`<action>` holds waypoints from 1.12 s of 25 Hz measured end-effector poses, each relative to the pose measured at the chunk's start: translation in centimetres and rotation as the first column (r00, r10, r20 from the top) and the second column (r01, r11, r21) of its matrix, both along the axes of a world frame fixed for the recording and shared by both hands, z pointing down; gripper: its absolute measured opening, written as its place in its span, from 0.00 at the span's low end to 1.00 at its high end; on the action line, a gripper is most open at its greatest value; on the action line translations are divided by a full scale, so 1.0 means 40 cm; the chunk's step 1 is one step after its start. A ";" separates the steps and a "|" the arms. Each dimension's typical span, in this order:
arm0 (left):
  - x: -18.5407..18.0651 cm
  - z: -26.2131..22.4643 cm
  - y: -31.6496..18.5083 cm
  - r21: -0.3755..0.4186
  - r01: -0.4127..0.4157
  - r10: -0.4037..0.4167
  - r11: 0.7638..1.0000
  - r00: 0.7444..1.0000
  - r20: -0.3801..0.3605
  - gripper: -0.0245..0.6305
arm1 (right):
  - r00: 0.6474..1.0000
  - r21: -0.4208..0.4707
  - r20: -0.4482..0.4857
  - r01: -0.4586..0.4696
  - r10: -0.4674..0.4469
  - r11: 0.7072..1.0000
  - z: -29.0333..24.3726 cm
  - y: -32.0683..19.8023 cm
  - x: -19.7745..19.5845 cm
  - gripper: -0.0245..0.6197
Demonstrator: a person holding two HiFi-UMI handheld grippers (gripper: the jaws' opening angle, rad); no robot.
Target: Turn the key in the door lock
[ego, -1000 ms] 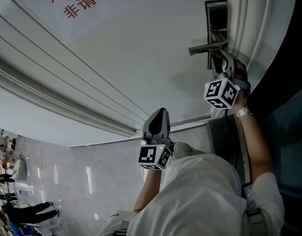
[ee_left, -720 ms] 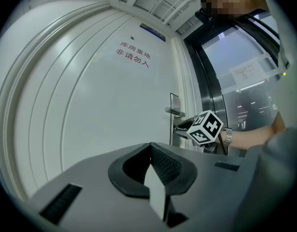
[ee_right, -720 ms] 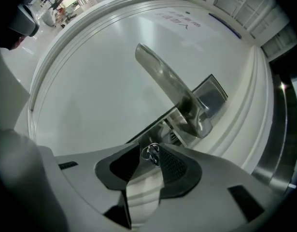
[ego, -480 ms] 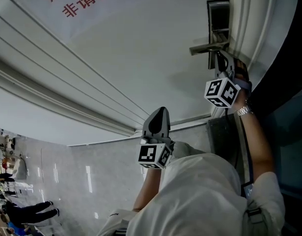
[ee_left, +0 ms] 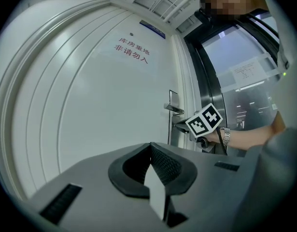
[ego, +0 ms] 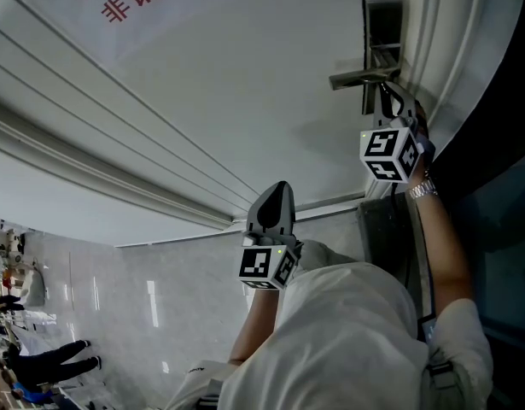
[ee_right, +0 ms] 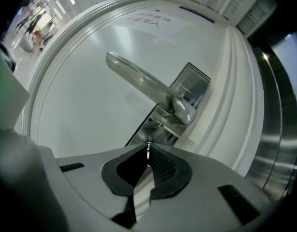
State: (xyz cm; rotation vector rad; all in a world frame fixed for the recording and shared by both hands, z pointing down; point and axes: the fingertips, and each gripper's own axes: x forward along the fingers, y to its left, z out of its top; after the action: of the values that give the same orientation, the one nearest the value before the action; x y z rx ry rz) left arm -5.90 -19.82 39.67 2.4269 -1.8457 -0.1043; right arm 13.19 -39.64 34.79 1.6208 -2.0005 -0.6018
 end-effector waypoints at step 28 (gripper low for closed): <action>0.048 0.011 0.000 -0.030 -0.008 0.009 1.000 0.999 0.039 0.05 | 0.074 -0.190 0.982 0.314 0.175 0.930 0.012 -0.017 0.063 0.06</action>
State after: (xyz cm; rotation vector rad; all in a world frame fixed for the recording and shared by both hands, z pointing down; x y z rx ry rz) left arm -3.96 -19.83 40.10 2.4342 -1.8387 -0.0285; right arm 15.72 -40.31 35.26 1.8167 -2.7956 1.3549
